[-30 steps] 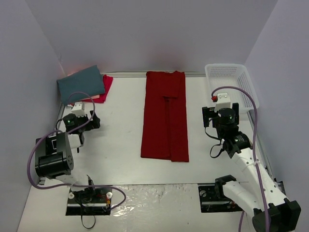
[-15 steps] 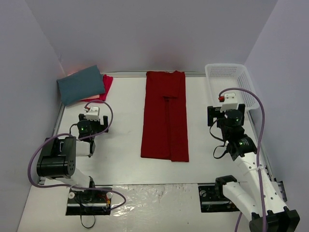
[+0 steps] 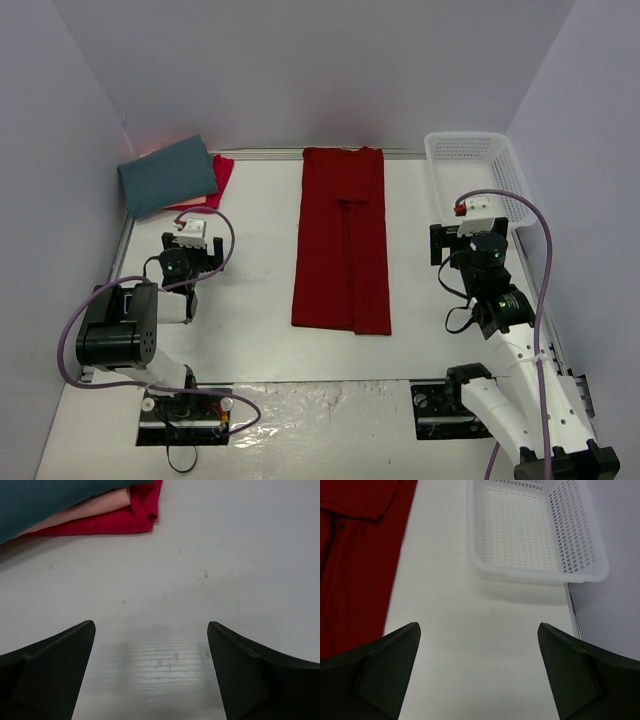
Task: Fold and stack the t-shirts
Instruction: Rotate the tshirt 90 degrees
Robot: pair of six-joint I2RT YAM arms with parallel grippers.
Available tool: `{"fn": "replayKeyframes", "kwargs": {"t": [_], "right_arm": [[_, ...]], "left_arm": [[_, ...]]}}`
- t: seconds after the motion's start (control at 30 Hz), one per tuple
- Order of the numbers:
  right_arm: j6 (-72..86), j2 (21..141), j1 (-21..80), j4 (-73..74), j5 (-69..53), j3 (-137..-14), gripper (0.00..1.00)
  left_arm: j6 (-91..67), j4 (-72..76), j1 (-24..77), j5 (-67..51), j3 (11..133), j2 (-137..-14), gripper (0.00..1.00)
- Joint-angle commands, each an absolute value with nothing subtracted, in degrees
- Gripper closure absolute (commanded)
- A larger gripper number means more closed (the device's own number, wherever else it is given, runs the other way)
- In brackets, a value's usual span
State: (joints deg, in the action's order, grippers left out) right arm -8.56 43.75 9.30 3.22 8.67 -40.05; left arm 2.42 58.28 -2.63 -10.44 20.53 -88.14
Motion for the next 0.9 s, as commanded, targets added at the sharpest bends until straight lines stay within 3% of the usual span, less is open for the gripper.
{"fn": "replayKeyframes", "kwargs": {"t": [0.0,0.87], "right_arm": [[-8.88,42.36,8.70,1.58,7.74,-39.99,0.00],[-9.49,41.66,8.70,2.81,2.29,-39.99,0.00]], "left_arm": [[2.73,61.96,-2.72,-10.72,21.45,-87.71,0.06],[2.72,61.96,-2.64,-10.55,21.45,-87.71,0.06]]}}
